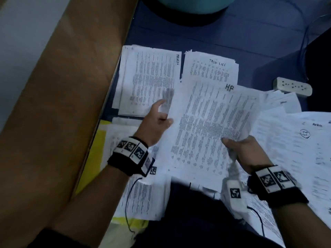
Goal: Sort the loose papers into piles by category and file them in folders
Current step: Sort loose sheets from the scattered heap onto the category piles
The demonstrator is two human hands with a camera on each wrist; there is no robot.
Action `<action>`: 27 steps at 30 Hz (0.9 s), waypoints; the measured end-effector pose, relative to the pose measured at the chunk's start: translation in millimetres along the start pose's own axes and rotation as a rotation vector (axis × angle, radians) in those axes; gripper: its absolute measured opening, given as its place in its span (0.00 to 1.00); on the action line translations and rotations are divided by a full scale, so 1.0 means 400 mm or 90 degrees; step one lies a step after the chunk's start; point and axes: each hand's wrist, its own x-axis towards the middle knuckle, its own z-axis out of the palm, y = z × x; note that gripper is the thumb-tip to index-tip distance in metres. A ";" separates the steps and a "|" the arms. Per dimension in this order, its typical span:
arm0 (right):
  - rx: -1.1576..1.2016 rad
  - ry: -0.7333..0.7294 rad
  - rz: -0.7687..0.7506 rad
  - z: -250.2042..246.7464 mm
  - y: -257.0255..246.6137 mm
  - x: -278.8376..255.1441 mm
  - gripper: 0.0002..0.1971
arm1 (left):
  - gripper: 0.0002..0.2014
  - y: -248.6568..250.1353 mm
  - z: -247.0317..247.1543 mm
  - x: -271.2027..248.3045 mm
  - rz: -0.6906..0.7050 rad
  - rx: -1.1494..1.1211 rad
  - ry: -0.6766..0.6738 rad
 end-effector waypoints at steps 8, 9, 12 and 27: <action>-0.194 -0.200 -0.033 0.186 0.078 -0.040 0.15 | 0.24 -0.182 -0.058 -0.225 -0.129 0.040 0.212; -0.232 -0.224 -0.048 0.210 0.083 -0.046 0.16 | 0.24 -0.202 -0.072 -0.247 -0.152 0.057 0.240; -0.301 -0.281 -0.074 0.283 0.097 -0.063 0.15 | 0.22 -0.251 -0.108 -0.307 -0.202 0.102 0.306; -0.251 -0.133 -0.115 0.145 0.182 -0.099 0.13 | 0.19 -0.114 0.069 -0.309 -0.015 0.284 0.222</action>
